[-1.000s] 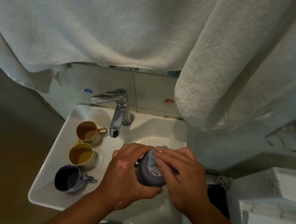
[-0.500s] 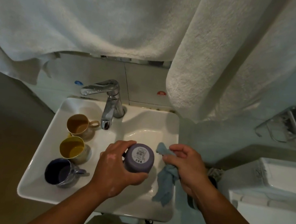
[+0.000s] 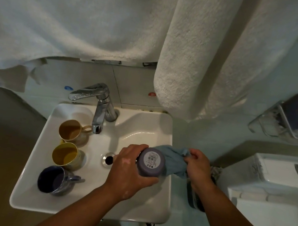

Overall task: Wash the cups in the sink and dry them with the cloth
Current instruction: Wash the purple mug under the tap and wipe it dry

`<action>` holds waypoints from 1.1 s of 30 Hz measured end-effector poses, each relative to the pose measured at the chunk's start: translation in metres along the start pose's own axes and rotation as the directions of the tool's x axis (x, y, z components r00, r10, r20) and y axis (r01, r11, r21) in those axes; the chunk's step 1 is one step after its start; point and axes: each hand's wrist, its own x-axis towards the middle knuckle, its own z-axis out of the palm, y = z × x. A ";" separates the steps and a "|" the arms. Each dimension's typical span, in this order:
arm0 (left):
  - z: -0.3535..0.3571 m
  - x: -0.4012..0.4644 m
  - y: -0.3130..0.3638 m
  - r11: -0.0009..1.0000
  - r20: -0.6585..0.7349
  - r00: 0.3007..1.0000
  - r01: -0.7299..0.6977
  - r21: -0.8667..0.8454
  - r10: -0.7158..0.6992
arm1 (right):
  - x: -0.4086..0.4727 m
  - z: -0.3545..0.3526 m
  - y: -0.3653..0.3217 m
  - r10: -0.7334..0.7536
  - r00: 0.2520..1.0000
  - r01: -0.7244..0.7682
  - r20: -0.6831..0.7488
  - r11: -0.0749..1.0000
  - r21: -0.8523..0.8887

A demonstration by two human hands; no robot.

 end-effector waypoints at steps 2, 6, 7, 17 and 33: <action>0.003 0.003 0.002 1.000 0.010 1.000 -0.006 0.004 0.006 | 0.003 -0.001 0.008 -0.027 0.999 0.027 -0.046 1.000 -0.007; 0.003 0.008 0.006 1.000 0.023 1.000 -0.008 0.012 0.008 | 0.011 -0.003 0.024 -0.090 0.994 0.075 -0.066 0.977 -0.200; 0.003 0.010 0.007 1.000 0.030 1.000 -0.009 0.018 0.009 | 0.015 -0.002 0.027 -0.079 0.996 0.065 -0.052 0.970 -0.233; -0.010 0.011 0.016 0.995 0.090 0.992 -0.091 0.028 0.088 | -0.059 -0.022 -0.023 -0.310 0.898 0.376 0.313 0.909 -0.179; -0.048 0.041 0.049 0.833 0.401 0.914 0.171 -0.527 0.067 | -0.159 -0.053 -0.073 -0.447 0.893 0.441 -0.060 0.836 0.328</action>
